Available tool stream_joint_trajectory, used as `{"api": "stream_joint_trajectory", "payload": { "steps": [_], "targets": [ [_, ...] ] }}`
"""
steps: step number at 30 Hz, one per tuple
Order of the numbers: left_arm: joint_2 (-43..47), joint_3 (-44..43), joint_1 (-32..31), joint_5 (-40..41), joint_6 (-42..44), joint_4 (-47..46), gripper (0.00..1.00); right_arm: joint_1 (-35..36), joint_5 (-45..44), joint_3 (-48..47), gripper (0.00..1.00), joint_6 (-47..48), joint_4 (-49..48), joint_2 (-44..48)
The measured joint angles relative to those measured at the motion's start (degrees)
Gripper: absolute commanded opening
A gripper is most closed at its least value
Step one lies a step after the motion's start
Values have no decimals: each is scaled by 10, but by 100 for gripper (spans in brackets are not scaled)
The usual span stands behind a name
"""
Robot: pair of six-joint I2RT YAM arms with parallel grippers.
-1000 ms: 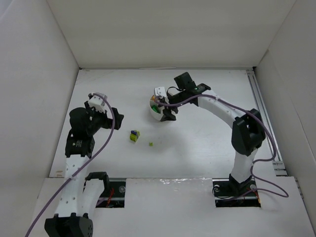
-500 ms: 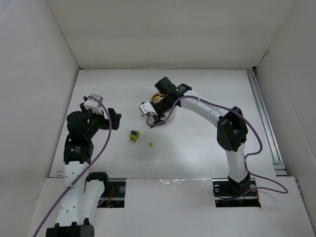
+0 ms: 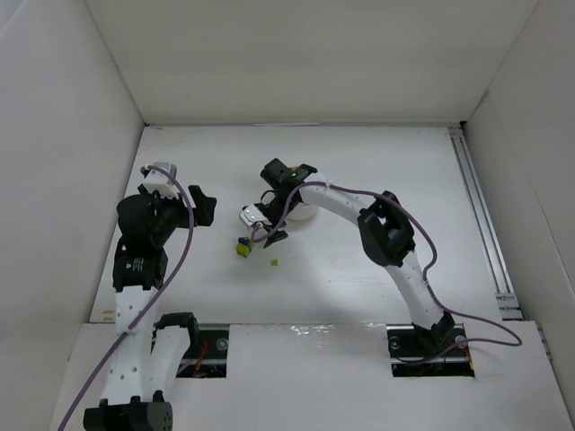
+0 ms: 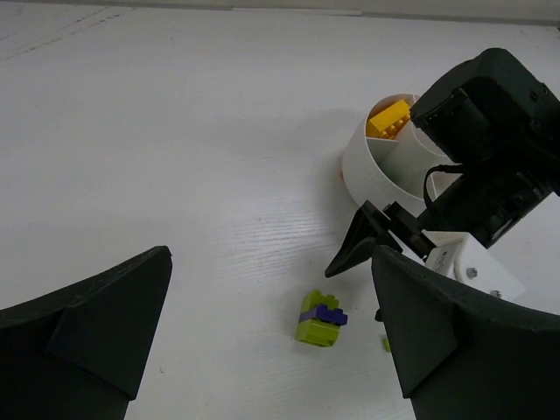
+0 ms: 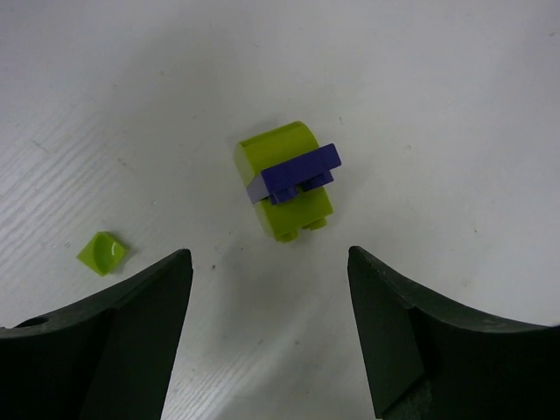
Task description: Sort the legos into containers by color
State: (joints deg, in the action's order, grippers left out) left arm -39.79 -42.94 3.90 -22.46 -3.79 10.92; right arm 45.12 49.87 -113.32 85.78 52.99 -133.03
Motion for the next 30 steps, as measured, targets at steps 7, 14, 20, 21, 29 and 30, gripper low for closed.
{"api": "stream_joint_trajectory", "payload": {
  "steps": [7, 14, 20, 21, 29, 30],
  "targets": [
    [-2, -3, 0, 0, -15, -1, 95, 10, -6, -60, 80, 7, 3, -33],
    [-2, -3, 0, 4, -19, -1, 95, 31, -31, -105, 77, 28, 25, -54],
    [-2, -3, 0, 8, -20, -4, 95, 45, -55, -142, 69, 46, 57, -73],
    [-2, -3, 0, 9, -21, -4, 95, 49, -61, -146, 68, 49, 63, -78],
    [-2, -3, 0, 17, -21, -4, 95, 56, -100, -149, 65, 85, 100, -82],
    [-2, -3, 0, 17, -21, -5, 95, 57, -105, -149, 64, 88, 101, -82]
  ]
}}
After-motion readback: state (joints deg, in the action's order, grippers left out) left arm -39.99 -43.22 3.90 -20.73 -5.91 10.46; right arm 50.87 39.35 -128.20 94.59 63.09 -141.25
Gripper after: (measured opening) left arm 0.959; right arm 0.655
